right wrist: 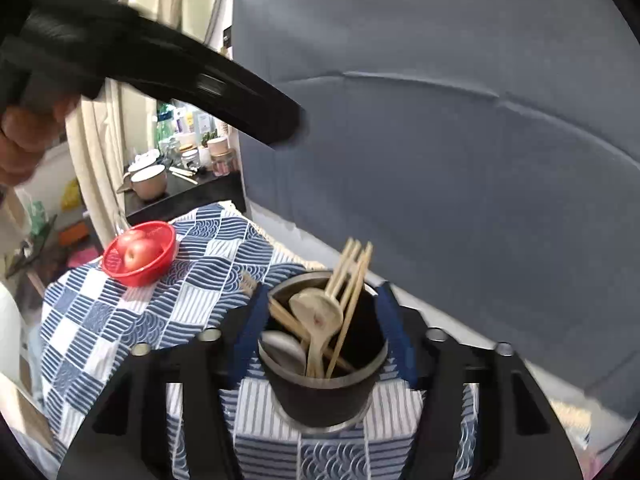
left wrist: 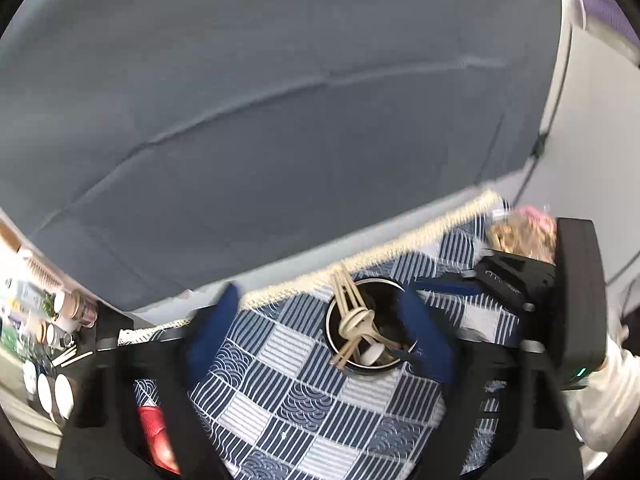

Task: Organize utensils
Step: 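Open the left tool while the right tool carries the spoon into the holder, then open the right tool and withdraw it from the holder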

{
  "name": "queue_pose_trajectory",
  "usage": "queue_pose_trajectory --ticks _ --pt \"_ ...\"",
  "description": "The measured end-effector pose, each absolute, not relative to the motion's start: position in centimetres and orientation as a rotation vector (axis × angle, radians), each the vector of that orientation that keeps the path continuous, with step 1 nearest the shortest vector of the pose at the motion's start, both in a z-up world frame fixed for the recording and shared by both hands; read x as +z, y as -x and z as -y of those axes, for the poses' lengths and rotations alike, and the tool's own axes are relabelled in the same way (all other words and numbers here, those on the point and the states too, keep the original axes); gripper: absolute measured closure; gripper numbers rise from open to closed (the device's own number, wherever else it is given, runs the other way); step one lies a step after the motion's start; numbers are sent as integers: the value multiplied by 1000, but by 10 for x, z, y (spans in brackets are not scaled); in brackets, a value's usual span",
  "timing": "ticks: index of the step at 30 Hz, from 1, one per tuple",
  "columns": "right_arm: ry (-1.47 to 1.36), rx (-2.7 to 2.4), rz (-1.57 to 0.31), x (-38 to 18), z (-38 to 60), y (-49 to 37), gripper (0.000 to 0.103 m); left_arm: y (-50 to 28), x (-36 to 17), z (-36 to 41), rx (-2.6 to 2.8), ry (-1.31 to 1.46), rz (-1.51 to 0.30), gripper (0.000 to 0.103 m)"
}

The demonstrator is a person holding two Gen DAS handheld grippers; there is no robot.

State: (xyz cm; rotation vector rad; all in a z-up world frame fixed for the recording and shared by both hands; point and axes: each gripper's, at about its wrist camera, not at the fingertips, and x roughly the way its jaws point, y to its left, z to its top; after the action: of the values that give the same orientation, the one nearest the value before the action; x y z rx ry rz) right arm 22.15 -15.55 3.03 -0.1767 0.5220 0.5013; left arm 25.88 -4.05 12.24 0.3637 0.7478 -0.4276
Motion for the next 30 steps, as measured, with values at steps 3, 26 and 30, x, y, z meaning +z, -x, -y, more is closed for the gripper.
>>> queue_pose_trajectory --ticks 3,26,30 --pt "163 459 -543 33 168 -202 26 -237 123 21 -444 -289 -690 6" --pt "-15 254 -697 40 138 -73 10 -97 51 -63 -400 -109 -594 6" --pt "-18 252 -698 42 132 -61 10 -80 39 -64 -423 -117 -632 6"
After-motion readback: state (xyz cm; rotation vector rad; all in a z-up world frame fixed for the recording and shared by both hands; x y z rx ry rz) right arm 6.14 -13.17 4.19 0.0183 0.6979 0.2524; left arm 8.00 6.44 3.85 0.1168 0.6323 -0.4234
